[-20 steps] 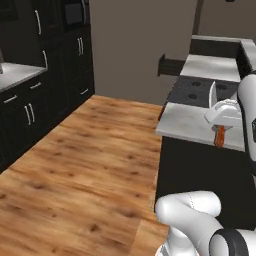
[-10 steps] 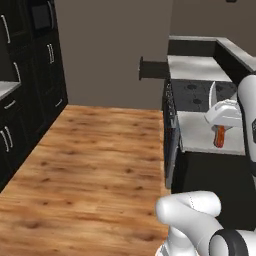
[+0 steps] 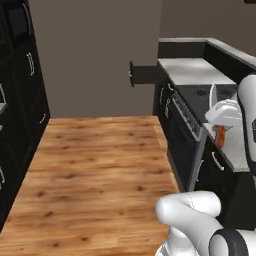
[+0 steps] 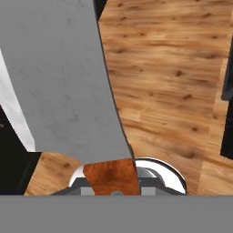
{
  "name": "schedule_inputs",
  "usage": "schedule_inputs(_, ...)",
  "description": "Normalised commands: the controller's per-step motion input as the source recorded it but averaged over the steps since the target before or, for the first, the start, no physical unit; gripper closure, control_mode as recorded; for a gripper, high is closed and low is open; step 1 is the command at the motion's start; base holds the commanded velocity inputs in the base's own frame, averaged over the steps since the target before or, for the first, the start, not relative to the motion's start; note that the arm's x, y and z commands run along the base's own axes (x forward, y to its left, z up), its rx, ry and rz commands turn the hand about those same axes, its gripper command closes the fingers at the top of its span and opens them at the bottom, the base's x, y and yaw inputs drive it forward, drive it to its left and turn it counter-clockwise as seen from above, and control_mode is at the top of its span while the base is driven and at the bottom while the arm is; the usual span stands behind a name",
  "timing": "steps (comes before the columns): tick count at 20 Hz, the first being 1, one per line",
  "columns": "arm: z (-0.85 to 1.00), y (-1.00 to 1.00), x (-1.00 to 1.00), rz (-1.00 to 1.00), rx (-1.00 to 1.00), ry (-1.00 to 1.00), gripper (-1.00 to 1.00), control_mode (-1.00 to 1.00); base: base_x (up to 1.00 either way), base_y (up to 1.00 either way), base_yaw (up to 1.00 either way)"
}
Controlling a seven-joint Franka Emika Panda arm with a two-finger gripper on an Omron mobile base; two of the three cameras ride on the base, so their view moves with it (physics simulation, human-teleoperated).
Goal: Pick up the metallic utensils from the counter and place them in the open drawer. Make sure not to pick up any wooden utensils.
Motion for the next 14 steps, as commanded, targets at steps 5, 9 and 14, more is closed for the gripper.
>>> schedule_inputs(5,0.0,0.0,0.0,0.0,0.0,0.0,1.0,1.0,0.64,1.0,-0.29)
schedule_inputs(9,0.0,0.0,0.0,0.0,0.0,0.0,1.0,1.0,1.0,1.0,-0.19)
schedule_inputs(14,0.0,0.0,0.0,0.0,0.0,0.0,1.0,1.0,1.0,0.95,-0.07)
